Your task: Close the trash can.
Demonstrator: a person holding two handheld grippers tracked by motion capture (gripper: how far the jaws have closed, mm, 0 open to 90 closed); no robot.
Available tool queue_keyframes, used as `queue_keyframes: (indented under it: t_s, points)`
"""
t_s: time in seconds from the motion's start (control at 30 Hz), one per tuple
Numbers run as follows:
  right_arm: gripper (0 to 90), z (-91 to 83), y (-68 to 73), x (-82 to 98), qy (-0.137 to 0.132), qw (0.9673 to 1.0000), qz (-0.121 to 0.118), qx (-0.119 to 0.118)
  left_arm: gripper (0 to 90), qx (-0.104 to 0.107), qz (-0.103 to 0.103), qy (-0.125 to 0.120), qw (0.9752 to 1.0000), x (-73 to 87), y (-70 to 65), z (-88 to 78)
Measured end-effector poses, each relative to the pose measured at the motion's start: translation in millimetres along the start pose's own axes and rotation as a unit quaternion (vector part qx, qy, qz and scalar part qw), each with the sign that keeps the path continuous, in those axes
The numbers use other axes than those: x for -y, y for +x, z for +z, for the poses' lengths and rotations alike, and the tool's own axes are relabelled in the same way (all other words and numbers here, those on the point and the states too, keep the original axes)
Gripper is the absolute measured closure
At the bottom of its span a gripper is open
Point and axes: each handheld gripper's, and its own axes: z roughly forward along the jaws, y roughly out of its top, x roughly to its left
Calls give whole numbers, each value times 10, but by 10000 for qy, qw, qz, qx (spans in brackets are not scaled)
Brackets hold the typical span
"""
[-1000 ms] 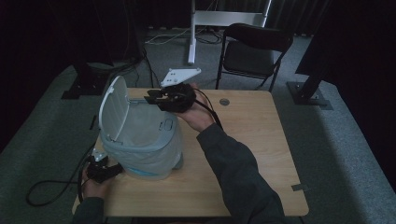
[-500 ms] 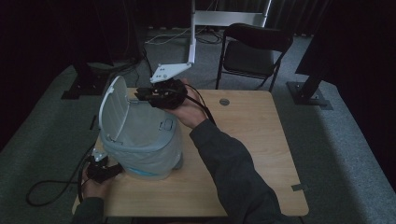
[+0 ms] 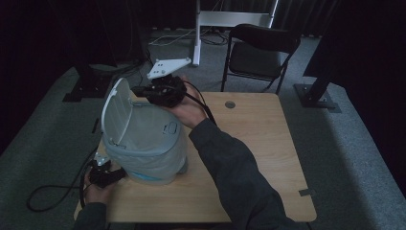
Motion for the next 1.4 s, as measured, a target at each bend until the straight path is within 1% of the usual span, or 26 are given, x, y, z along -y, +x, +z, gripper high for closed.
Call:
queue_keyframes:
  t_s: [0.27,0.47,0.7,0.83,1.1,1.4]
  points:
    - [898,60,31,-129,-112,9999,45,-63,300,-2,2,2,10000,0,0,-1]
    - [898,169,55,-204,-158,9998,96,-112,300,-3,1,2,10000,0,0,-1]
    - [898,253,36,-263,-255,9993,257,-112,299,-3,0,1,10000,0,0,-1]
    - [898,290,71,-268,-167,9997,172,-59,300,-5,-3,2,10000,1,-1,-1]
    - [897,364,92,-311,-195,9996,197,-52,300,-6,-3,2,10000,1,-1,-1]
    - [894,390,115,-325,-185,9996,185,-84,300,-6,-3,2,10000,1,-1,-1]
